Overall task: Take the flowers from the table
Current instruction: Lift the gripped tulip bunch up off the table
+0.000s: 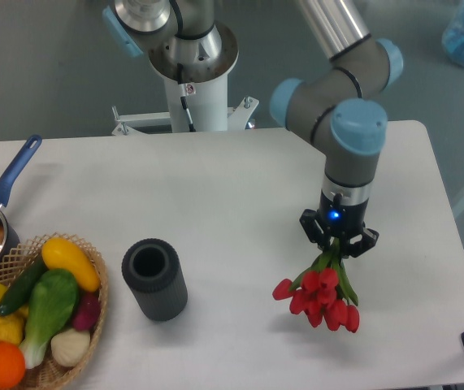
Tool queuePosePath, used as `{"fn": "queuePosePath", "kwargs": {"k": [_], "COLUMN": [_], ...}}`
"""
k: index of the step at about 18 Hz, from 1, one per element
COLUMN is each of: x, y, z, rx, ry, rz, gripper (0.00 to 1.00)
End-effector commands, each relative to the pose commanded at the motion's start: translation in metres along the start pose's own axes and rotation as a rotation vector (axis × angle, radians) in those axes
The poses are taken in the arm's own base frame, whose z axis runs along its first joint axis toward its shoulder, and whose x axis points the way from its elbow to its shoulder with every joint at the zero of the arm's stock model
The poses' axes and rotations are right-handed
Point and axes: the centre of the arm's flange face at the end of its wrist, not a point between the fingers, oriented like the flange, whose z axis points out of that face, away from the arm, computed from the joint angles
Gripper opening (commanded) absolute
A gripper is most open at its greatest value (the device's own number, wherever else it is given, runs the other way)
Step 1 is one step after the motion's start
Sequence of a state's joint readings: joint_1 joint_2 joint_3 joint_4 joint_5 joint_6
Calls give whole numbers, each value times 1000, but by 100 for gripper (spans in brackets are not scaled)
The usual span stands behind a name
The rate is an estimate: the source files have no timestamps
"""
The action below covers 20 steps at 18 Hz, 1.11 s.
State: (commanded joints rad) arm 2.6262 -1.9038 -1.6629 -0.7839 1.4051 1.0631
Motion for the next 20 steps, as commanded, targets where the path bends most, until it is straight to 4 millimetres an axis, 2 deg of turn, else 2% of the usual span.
{"fn": "queuePosePath", "kwargs": {"k": [3, 6, 12, 16, 20], "x": [-3, -7, -12, -13, -20], "y": [-6, -21, -38, -39, -32], "z": [-12, -39, -80, -93, -95], "rx": [47, 120, 236, 271, 281], "ry": [1, -13, -18, -15, -17], "rz": [-9, -60, -132, -162, -173], "gripper": [32, 32, 32, 32, 32]}}
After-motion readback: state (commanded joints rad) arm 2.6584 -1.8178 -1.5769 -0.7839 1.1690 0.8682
